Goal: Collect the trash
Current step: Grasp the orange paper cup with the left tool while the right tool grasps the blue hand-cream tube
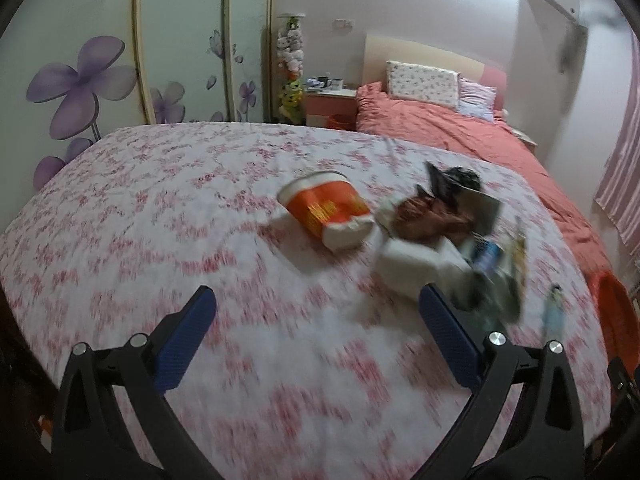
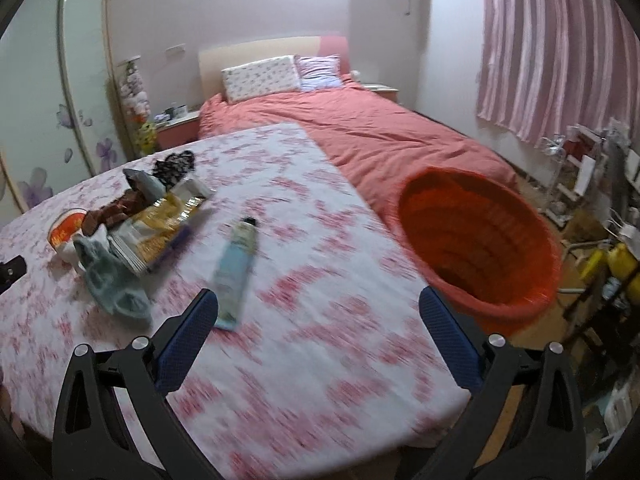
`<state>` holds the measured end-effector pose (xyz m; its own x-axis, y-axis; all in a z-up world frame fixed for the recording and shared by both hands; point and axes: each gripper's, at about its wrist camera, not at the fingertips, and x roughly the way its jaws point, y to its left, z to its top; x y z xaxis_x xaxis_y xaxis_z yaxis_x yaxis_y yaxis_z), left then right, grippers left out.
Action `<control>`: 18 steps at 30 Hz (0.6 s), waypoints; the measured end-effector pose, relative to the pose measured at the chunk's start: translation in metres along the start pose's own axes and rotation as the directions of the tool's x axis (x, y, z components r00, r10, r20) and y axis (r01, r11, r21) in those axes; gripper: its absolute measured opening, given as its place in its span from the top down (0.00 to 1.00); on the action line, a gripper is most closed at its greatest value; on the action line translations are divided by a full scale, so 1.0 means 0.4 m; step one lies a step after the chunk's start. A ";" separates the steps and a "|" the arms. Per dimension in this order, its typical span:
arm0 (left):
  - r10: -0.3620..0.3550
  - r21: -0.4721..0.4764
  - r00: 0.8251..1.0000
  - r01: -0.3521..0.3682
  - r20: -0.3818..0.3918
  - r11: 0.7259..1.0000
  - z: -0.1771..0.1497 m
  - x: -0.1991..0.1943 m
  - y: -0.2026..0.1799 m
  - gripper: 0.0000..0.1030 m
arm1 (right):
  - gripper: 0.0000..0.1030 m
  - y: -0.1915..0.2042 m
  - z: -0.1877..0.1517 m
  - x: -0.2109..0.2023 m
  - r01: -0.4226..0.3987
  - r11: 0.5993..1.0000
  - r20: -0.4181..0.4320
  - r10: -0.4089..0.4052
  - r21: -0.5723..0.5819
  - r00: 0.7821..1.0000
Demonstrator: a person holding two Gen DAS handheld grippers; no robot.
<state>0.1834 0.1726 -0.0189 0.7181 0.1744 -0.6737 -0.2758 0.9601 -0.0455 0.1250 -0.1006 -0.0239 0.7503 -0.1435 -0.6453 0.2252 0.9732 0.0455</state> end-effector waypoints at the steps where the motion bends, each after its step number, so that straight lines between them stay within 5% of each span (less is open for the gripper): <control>1: -0.002 -0.008 1.000 0.002 -0.009 1.000 0.014 0.023 0.006 0.04 | 0.07 0.013 0.007 0.012 -0.025 1.000 -0.006 0.025 -0.003 1.000; 7: -0.008 -0.040 0.998 0.005 -0.063 0.999 0.069 0.141 0.009 0.04 | 0.17 0.059 0.028 0.102 -0.125 0.992 -0.092 0.127 0.031 0.988; 18: 0.028 -0.034 0.991 -0.033 -0.129 0.999 0.138 0.288 -0.032 0.04 | 0.40 0.098 0.034 0.193 -0.121 0.993 -0.195 0.120 0.008 0.973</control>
<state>0.3048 0.1926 -0.0553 0.6215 0.1714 -0.7644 -0.3205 0.9460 -0.0484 0.2000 -0.0758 -0.0616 0.6361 0.0125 -0.7715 0.1377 0.9820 0.1294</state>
